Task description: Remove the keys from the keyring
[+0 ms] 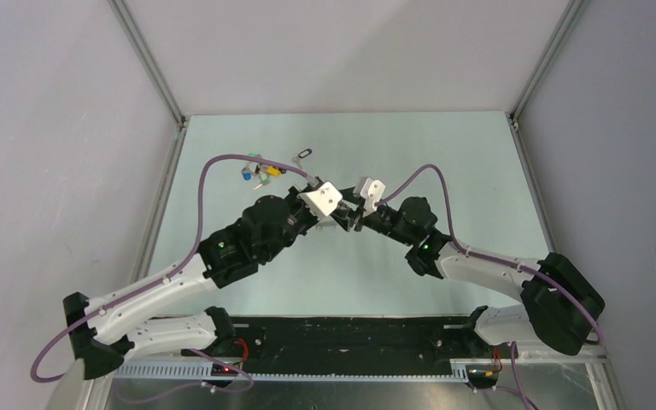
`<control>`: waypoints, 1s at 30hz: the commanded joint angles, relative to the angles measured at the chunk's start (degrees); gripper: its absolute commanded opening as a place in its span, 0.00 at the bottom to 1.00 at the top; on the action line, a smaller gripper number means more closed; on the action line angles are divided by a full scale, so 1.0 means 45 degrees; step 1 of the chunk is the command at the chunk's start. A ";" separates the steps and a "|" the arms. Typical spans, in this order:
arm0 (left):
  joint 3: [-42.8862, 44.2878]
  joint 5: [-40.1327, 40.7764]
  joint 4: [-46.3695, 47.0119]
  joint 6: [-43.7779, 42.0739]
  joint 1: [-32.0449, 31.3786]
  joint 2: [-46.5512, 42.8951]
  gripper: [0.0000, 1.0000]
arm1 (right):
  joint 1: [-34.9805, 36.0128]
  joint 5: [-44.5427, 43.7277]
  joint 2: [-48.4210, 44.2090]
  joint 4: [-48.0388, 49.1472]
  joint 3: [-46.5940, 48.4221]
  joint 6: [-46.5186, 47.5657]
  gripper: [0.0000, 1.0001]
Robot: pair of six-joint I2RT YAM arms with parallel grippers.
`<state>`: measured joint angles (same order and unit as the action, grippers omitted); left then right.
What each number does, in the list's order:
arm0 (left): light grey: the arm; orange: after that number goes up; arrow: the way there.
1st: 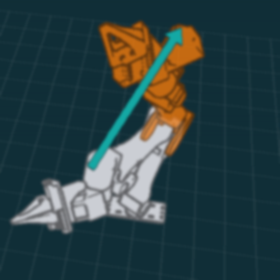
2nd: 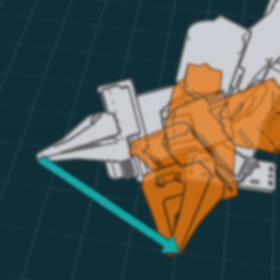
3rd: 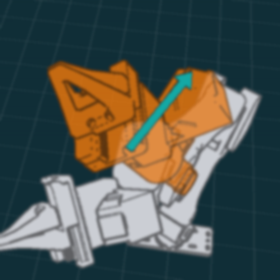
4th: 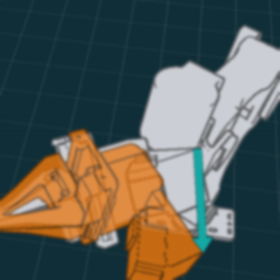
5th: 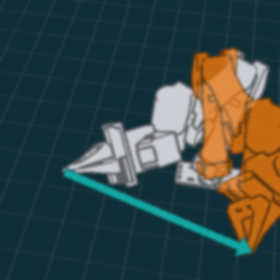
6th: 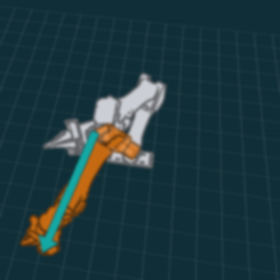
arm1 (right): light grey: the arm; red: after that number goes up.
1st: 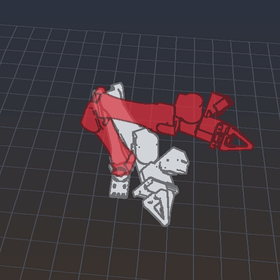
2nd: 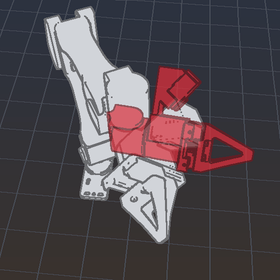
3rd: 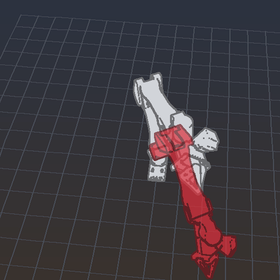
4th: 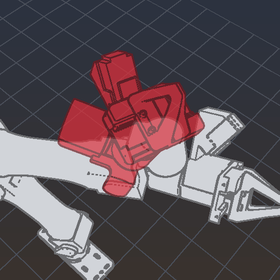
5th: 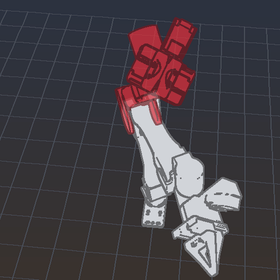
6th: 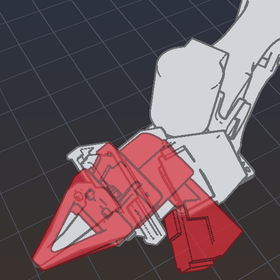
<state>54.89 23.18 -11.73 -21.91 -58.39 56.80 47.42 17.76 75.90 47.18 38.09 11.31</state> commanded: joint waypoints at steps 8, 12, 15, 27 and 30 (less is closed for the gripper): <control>0.0746 -0.0121 0.0541 0.0143 -0.0033 -0.0342 0.00 | 0.0032 -0.0937 -0.0995 -0.0689 0.0486 0.1095 0.49; 0.0769 -0.0118 0.0502 0.0143 -0.0042 -0.0351 0.00 | 0.0023 -0.1236 -0.1191 -0.0836 0.0463 0.1346 0.50; 0.0780 -0.0116 0.0486 0.0143 -0.0047 -0.0341 0.00 | -0.0051 -0.1418 -0.1305 -0.0882 0.0443 0.1416 0.50; 0.0831 -0.0160 0.0372 0.0143 -0.0043 -0.0275 0.00 | -0.0330 -0.1568 -0.1550 -0.0270 -0.0015 0.1319 0.47; 0.0856 -0.0121 0.0333 0.0144 -0.0042 -0.0207 0.00 | -0.0370 -0.0200 -0.1869 0.0248 -0.0374 0.1241 0.44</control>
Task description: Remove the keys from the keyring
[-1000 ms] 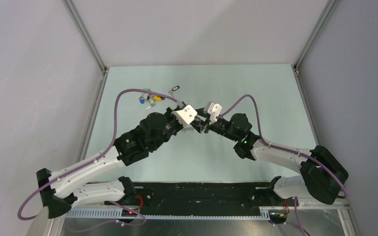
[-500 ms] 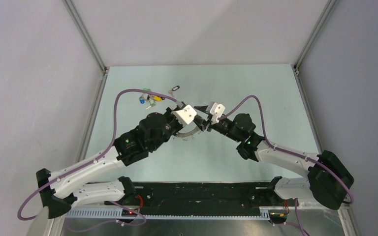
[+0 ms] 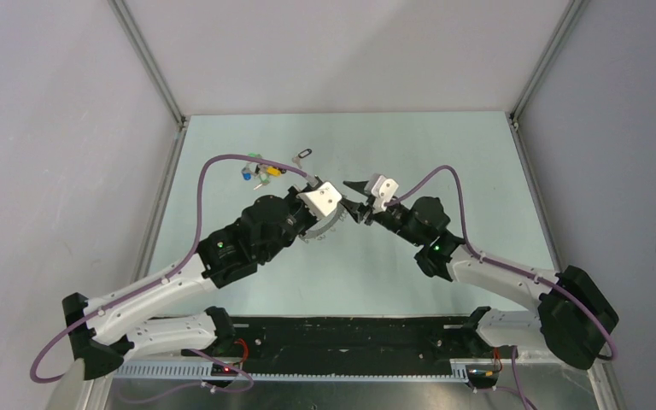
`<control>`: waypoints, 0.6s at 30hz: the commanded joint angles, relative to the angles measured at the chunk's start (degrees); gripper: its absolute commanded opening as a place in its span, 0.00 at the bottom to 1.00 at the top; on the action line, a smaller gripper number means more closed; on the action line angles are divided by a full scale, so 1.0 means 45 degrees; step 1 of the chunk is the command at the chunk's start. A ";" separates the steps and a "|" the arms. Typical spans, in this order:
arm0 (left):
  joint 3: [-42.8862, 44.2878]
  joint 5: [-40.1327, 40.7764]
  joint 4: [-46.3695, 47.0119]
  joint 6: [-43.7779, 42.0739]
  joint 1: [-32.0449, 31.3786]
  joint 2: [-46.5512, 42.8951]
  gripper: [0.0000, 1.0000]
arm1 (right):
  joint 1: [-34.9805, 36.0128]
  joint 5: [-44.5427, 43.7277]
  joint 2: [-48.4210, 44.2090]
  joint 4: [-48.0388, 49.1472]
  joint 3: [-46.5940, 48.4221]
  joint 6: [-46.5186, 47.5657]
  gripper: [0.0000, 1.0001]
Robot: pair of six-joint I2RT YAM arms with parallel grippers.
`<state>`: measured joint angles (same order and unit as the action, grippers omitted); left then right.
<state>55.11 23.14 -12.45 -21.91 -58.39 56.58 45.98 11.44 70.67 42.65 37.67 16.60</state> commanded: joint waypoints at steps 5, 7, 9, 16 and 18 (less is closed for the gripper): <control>0.0857 -0.0047 0.0457 0.0188 -0.0037 -0.0154 0.00 | -0.0056 0.2926 -0.0870 0.2042 -0.0648 -0.0206 0.40; 0.0875 -0.0061 0.0444 0.0197 -0.0033 -0.0085 0.00 | -0.0033 0.3370 -0.0905 0.2291 -0.0699 -0.0450 0.40; 0.0892 -0.0060 0.0427 0.0206 -0.0032 -0.0059 0.00 | 0.0001 0.3763 -0.0928 0.2478 -0.0703 -0.0613 0.38; 0.0936 -0.0049 0.0351 0.0247 -0.0032 -0.0021 0.00 | 0.0151 0.4975 -0.0781 0.2842 -0.0695 -0.0986 0.29; 0.0949 -0.0032 0.0345 0.0253 -0.0037 0.0002 0.00 | 0.0154 0.5223 -0.0708 0.2862 -0.0695 -0.1132 0.29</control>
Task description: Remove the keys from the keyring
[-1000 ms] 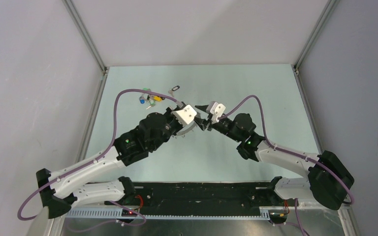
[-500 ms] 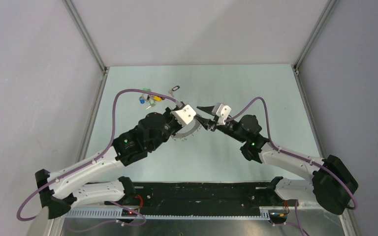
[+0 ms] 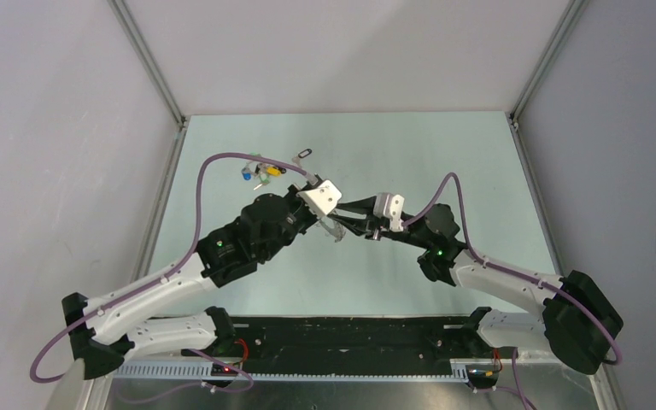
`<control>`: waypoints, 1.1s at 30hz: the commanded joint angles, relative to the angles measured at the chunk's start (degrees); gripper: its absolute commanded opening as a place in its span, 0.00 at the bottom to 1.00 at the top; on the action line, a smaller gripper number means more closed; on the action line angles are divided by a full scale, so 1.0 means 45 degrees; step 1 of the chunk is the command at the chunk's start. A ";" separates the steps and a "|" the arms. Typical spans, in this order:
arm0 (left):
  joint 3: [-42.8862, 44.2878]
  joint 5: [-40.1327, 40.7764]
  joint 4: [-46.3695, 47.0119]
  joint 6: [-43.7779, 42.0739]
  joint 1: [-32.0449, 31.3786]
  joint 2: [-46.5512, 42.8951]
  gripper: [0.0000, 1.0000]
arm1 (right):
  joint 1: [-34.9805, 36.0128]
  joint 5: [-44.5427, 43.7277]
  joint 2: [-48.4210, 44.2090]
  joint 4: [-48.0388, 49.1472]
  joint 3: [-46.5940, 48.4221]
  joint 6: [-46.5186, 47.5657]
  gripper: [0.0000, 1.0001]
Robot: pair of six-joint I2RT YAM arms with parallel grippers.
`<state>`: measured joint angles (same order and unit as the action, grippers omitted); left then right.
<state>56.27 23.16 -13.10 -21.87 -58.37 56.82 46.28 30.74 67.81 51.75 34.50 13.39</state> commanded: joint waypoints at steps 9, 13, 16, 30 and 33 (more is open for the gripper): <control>0.1155 0.0697 -0.0145 0.0464 -0.0167 0.0405 0.00 | 0.0106 0.1511 0.0136 -0.0251 0.0009 -0.1006 0.27; 0.1991 0.1855 -0.1343 0.0486 -0.0488 0.1347 0.00 | 0.0209 0.0704 0.0250 -0.0962 -0.0010 -0.1118 0.28; 0.2964 0.2419 -0.2513 0.0803 -0.0599 0.2136 0.00 | 0.0222 -0.0037 0.0227 -0.1056 -0.0226 -0.1235 0.30; 0.7315 0.2383 -0.9011 0.3605 -0.0603 0.5122 0.00 | -0.1004 -0.1708 -0.2522 -0.0191 -0.2591 -0.1702 0.39; 0.8360 0.1466 -1.0616 0.4018 -0.0606 0.5957 0.00 | -0.1072 -0.1598 -0.2956 -0.0297 -0.2776 -0.1785 0.40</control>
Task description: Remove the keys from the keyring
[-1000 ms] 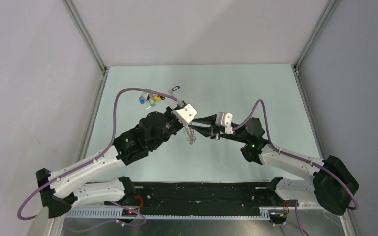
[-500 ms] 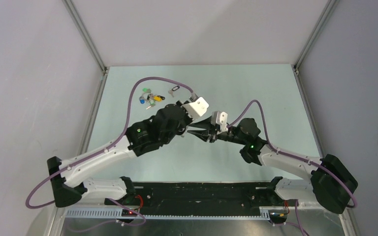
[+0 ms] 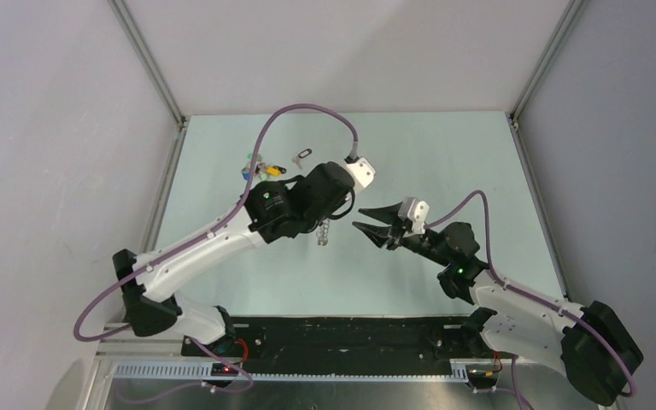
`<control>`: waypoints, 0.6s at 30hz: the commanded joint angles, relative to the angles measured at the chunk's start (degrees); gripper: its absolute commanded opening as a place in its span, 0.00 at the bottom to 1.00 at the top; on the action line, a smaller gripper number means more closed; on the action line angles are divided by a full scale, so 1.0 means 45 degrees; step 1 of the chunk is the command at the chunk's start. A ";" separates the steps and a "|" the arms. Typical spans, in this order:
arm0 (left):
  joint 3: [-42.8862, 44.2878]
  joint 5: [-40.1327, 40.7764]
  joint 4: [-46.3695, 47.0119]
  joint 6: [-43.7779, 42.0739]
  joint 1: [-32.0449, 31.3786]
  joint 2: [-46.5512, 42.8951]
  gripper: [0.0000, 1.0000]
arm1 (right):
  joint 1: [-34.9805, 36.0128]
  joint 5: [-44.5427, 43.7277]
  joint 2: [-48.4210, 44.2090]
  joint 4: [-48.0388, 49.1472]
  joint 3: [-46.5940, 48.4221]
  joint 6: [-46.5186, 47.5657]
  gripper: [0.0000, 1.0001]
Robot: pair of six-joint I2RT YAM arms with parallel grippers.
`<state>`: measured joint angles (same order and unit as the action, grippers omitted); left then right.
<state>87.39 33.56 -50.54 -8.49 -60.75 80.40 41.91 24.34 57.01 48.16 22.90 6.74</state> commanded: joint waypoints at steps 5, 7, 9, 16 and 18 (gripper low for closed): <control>0.2687 -0.1915 -0.4188 0.1541 -0.0059 0.2001 0.00 | -0.0121 -0.0247 -0.1019 0.0351 -0.0394 -0.0313 0.41; 0.2918 -0.2253 -0.4580 0.1631 0.0021 0.2292 0.00 | -0.0118 -0.0225 -0.1187 0.0196 -0.0437 -0.0305 0.41; 0.3181 -0.2833 -0.4890 0.1760 0.0238 0.2485 0.00 | -0.0132 -0.0149 -0.1290 0.0120 -0.0456 -0.0321 0.41; 0.4540 -0.5136 -0.5546 0.2506 0.1178 0.2804 0.00 | -0.0009 -0.0041 -0.1573 -0.0112 -0.0498 -0.0350 0.41; 0.4719 -0.5539 -0.5599 0.2597 0.1306 0.2835 0.00 | 0.0050 0.0116 -0.1598 -0.0165 -0.0510 -0.0244 0.41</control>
<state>104.57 14.81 -73.93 0.71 -56.25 93.86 41.54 24.43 50.89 47.09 20.73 5.78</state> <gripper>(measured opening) 0.018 0.407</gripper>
